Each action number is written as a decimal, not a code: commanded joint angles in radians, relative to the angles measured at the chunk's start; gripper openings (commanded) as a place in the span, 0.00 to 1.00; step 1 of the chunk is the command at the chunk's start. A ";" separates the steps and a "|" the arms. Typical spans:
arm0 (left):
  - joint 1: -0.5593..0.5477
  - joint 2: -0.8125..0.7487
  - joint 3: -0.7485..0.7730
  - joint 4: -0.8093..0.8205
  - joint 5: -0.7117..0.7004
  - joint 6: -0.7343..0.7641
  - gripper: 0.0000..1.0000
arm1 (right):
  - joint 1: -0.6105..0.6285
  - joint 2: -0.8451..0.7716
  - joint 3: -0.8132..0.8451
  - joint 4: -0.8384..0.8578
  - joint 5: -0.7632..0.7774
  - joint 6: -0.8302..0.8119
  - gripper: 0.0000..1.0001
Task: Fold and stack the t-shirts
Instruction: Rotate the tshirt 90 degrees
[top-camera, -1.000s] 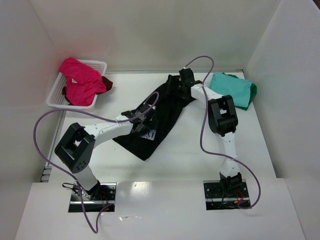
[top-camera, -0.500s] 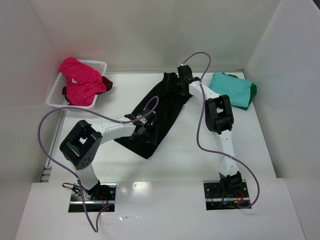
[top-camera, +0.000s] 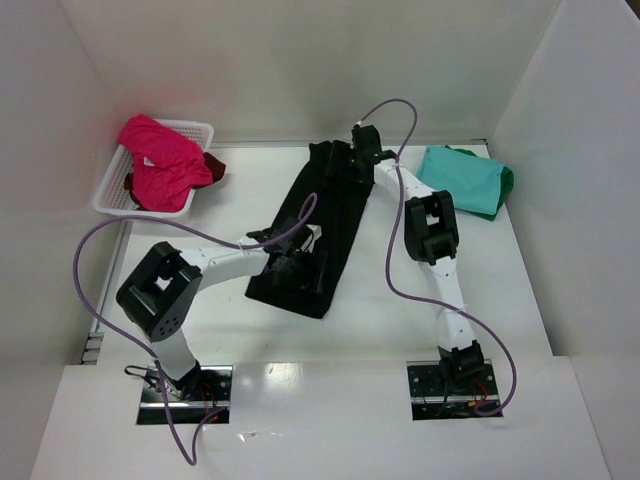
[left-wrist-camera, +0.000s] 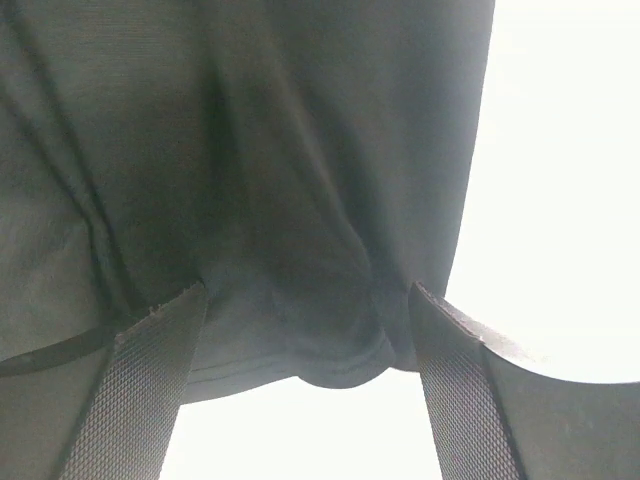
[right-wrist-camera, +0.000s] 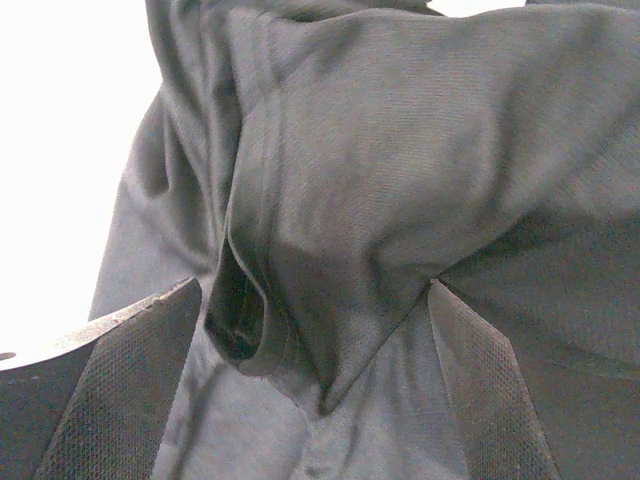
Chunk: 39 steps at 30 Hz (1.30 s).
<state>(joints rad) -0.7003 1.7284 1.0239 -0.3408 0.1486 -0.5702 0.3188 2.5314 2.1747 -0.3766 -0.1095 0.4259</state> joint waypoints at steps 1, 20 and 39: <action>-0.064 0.074 -0.007 -0.031 0.223 0.024 0.89 | 0.028 0.054 0.048 -0.021 -0.029 0.001 1.00; -0.116 -0.082 0.024 -0.088 0.181 0.015 0.90 | 0.075 -0.060 -0.057 0.027 -0.046 0.037 1.00; -0.062 -0.446 -0.010 -0.109 -0.265 -0.065 1.00 | 0.020 -0.865 -0.933 0.242 -0.064 0.182 0.99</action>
<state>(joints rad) -0.7725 1.2307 1.0712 -0.4361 -0.0634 -0.6013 0.3358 1.7469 1.4556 -0.1914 -0.1534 0.5217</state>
